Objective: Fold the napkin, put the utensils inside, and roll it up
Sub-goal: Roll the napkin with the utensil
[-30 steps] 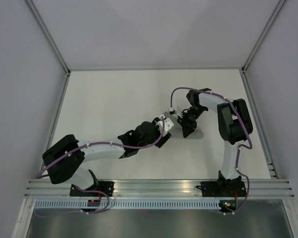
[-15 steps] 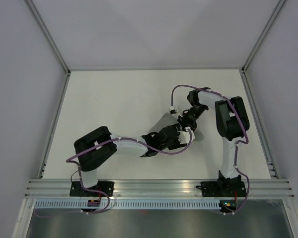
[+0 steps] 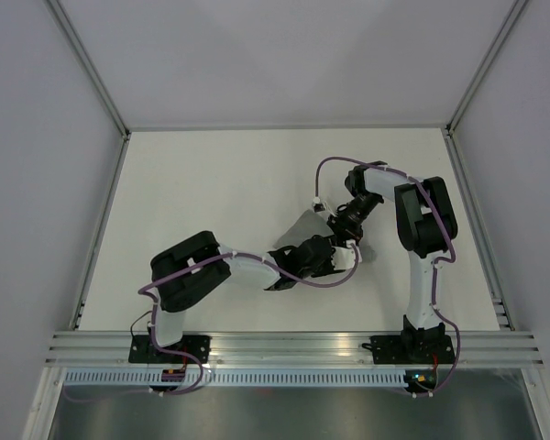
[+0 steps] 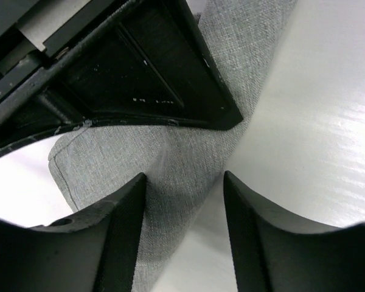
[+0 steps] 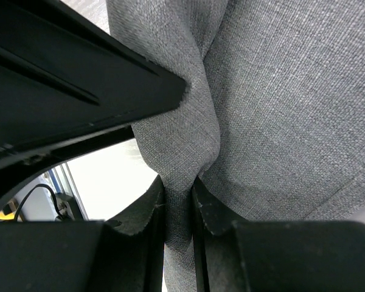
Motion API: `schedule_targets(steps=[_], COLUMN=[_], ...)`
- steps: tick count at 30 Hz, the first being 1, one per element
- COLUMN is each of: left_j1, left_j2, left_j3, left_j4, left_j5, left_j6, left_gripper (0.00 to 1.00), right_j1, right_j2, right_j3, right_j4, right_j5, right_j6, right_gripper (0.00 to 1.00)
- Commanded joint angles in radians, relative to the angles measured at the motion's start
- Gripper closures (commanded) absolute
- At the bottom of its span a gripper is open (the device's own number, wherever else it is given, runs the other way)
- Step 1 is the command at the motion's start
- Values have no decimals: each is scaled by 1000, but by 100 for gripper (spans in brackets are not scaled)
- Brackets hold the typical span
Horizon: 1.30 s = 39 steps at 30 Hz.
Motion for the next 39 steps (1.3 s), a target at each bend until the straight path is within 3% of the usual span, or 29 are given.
schedule_targets(steps=[1, 6, 10, 14, 20, 29, 39], left_j1=[-5, -5, -2, 7, 30, 63, 113], left_j2=[43, 72, 86, 92, 96, 99, 111], left_j3=[45, 64, 67, 64, 71, 99, 151], left_j4=[-21, -76, -127, -167, -226, -322, -444], left_j5=[64, 122, 156, 205, 298, 394, 521], left_j6=[6, -46, -79, -109, -138, -165, -203], left_gripper=[43, 67, 78, 86, 89, 91, 91], right_j1=[4, 4, 6, 3, -3, -60, -143], right_j2=[73, 73, 68, 48, -30, -176, -291], right_j3=[-22, -22, -26, -51, -100, -123, -148], right_j4=[99, 103, 112, 139, 201, 286, 359], right_j5=[100, 100, 100, 91, 87, 76, 1], right_j6=[-38, -33, -22, -2, 57, 197, 274], right_gripper=[86, 85, 83, 70, 51, 43, 41])
